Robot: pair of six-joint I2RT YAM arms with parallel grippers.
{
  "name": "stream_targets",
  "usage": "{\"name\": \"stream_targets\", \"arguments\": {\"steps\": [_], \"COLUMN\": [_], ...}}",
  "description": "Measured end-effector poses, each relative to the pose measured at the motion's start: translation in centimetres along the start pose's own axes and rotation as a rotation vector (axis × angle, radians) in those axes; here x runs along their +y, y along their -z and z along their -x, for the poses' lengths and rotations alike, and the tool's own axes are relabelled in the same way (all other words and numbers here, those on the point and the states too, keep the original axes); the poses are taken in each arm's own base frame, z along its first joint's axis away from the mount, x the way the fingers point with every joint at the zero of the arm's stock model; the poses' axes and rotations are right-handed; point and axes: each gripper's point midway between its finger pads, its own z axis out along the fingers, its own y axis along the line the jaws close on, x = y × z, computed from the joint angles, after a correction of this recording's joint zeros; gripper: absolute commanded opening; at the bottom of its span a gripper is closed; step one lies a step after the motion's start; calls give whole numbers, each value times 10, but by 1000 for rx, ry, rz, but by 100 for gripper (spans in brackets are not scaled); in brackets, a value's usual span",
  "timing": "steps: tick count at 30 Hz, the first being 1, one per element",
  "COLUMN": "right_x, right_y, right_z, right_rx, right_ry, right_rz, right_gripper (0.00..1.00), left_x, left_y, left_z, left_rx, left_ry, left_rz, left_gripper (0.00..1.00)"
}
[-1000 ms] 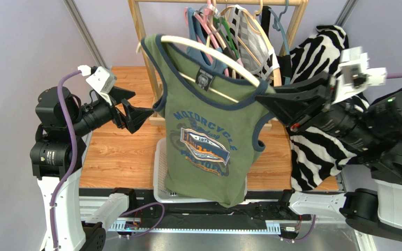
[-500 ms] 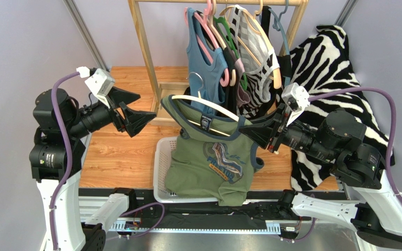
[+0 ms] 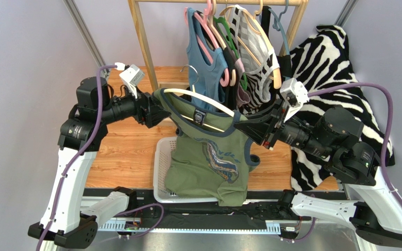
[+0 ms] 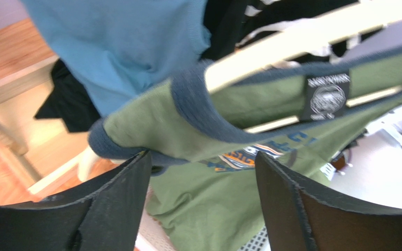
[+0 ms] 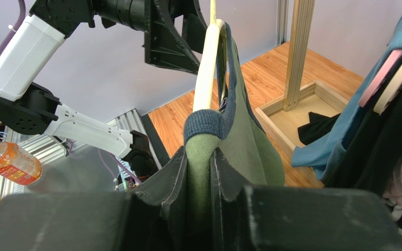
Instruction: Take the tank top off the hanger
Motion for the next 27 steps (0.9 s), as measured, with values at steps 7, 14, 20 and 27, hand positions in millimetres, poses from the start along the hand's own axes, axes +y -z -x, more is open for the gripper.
{"name": "stream_targets", "arguments": {"steps": [7,14,20,27], "right_x": [-2,-2,-3,-3], "right_y": [-10,-11,-10,1], "right_z": [-5,-4,-1,2], "right_rx": [20,17,4,-18], "right_ry": [-1,2,6,13], "right_rz": [-2,-2,-9,-11], "right_gripper": [0,0,0,0], "left_x": [25,37,41,40], "left_y": [-18,-28,-29,-10], "left_z": [2,5,13,22], "left_rx": [29,43,32,-13], "left_ry": [32,56,48,11], "left_rz": [69,103,123,190], "left_gripper": [57,0,0,0]}}
